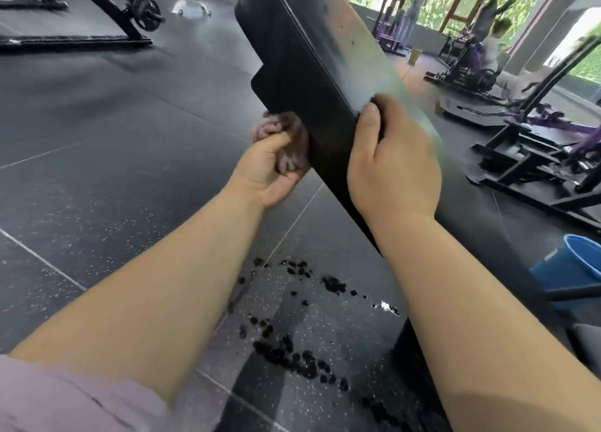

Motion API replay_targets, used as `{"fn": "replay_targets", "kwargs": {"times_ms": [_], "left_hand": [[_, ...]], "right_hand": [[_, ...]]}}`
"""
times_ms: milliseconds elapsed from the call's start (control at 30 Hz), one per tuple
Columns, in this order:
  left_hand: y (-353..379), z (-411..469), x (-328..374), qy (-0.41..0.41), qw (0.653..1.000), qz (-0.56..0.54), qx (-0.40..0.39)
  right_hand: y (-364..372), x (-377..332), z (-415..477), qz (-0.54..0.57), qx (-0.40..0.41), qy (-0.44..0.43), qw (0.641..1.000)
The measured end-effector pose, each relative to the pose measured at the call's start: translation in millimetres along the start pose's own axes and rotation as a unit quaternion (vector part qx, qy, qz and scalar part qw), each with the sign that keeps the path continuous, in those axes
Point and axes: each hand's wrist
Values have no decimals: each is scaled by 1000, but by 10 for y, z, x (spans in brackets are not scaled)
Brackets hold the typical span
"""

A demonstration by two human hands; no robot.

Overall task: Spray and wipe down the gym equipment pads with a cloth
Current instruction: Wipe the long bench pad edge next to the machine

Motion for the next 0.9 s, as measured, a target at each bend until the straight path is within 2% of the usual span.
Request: {"fn": "replay_targets", "kwargs": {"times_ms": [100, 200, 300, 367, 467, 533, 700, 767, 900], "left_hand": [[12, -37, -204, -35, 999, 19, -34], [-45, -129, -574, -59, 991, 100, -63], [17, -255, -715, -40, 978, 189, -81], [65, -305, -682, -27, 968, 242, -64], [102, -256, -494, -5, 961, 272, -44], [96, -188, -316, 27, 971, 237, -13], [91, 113, 144, 87, 992, 62, 65], [125, 175, 273, 94, 994, 13, 59], [148, 224, 558, 109, 994, 8, 21]], "right_hand": [[55, -34, 0, -34, 8, 23, 999], [105, -46, -29, -51, 23, 22, 998], [124, -35, -41, -53, 44, 20, 997], [126, -64, -37, -52, 49, 19, 997], [125, -317, 195, -4, 1, 24, 1000], [139, -506, 401, 0, -32, 19, 999], [234, -548, 470, -52, -25, 8, 998], [230, -540, 448, -55, -16, 2, 998], [246, -553, 470, -72, -2, 8, 997]]}}
Point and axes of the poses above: each hand's wrist, its own z-axis towards the middle knuckle, its own y-axis out of the palm, x = y × z
